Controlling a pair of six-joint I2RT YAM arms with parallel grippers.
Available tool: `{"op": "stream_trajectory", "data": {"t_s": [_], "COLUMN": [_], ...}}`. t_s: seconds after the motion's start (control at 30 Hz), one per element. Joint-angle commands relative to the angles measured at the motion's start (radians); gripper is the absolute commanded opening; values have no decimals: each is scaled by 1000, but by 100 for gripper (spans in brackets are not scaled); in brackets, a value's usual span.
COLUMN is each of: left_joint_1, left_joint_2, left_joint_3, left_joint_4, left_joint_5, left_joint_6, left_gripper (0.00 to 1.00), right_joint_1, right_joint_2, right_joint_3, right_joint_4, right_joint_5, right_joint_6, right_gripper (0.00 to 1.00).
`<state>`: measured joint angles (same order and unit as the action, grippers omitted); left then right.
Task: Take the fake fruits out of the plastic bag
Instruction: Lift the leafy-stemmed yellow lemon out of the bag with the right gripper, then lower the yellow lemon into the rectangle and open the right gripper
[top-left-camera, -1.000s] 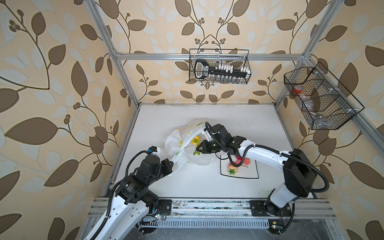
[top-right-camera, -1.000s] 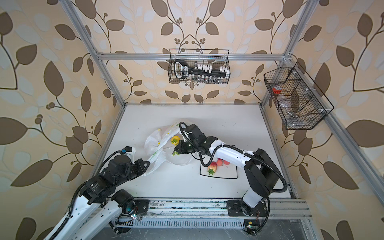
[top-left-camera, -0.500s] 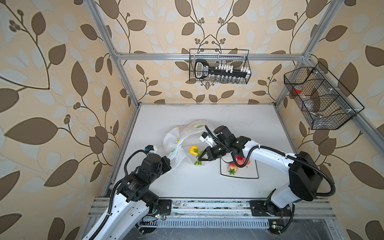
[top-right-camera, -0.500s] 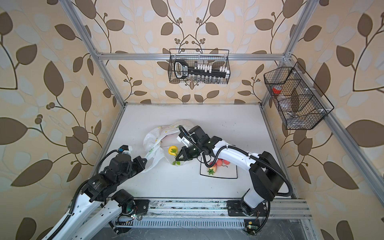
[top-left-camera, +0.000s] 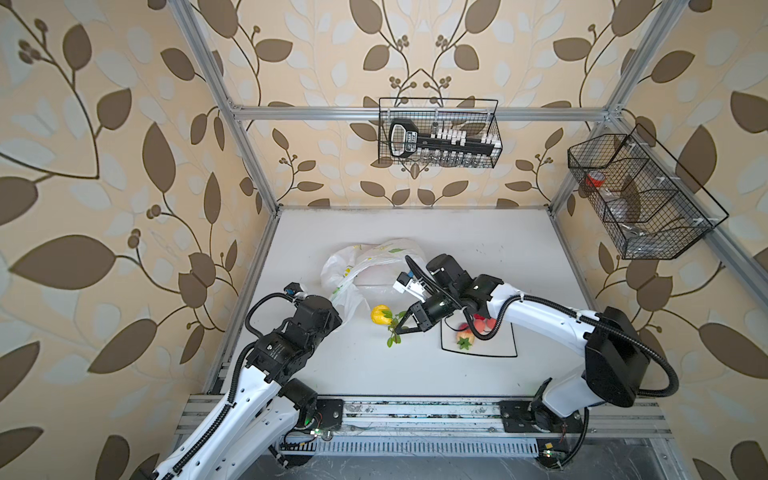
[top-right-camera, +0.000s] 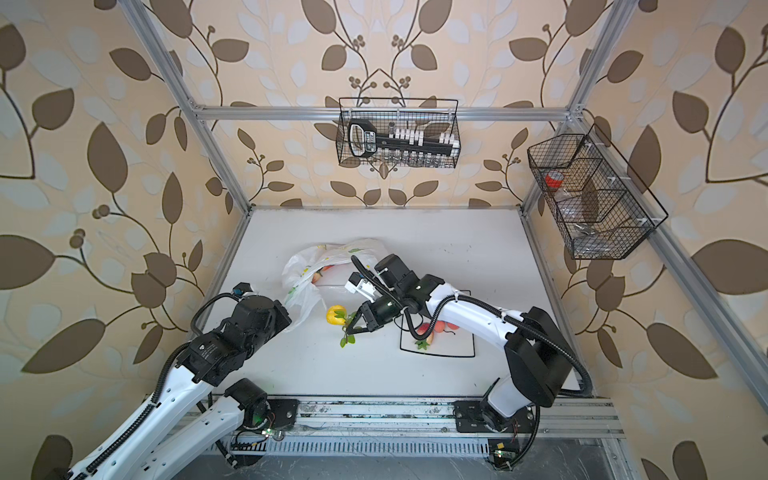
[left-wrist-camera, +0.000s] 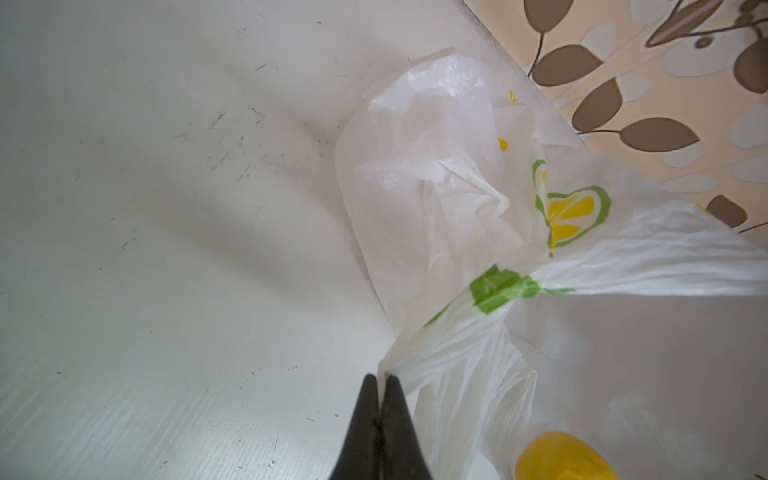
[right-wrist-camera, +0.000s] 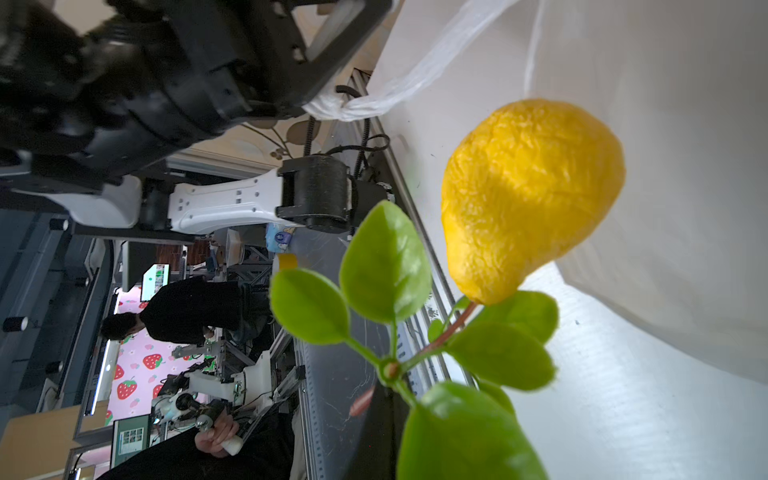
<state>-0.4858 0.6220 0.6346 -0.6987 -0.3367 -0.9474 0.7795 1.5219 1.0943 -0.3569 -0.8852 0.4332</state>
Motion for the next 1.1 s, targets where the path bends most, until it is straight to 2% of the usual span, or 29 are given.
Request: {"op": "stream_trajectory", "data": {"t_s": [0.0,0.27,0.33,0.5,0.57,0.7,0.8,1.07], "left_joint_1": [-9,-10,-9,-9,-10,-9,-10,-10], "left_joint_2": [-9,-2,-9,-57,-81,-127,-143,-125], "left_joint_3": [28,31,30,29,36,55,62,85], "left_joint_4": [-23,-36,-42,-72,-89,-117,-112,-98], "left_joint_5": [-103,-100,-98,-83,-77,-53,-18,89], "left_joint_6": [-28,-24,-24,-16,-8,15,41,80], "left_gripper": [0,0,0,0,0,0,0,0], "right_joint_1": [3,-42,-83,-301,-386,-476,-485,-466], "right_joint_2": [-85,-263,-312,-398,-411,-402,-389,-338], "right_joint_3": [42,73,71,29,10,-22,-76,-151], "right_joint_4": [2,6,4,-42,-86,-225,-259,-296], "right_joint_5": [-100,-161,-151,-101,-36,195,315,457], "right_joint_6": [-37,39,66,103,91,9,-15,-30], "right_gripper": [0,0,0,0,0,0,0,0]}}
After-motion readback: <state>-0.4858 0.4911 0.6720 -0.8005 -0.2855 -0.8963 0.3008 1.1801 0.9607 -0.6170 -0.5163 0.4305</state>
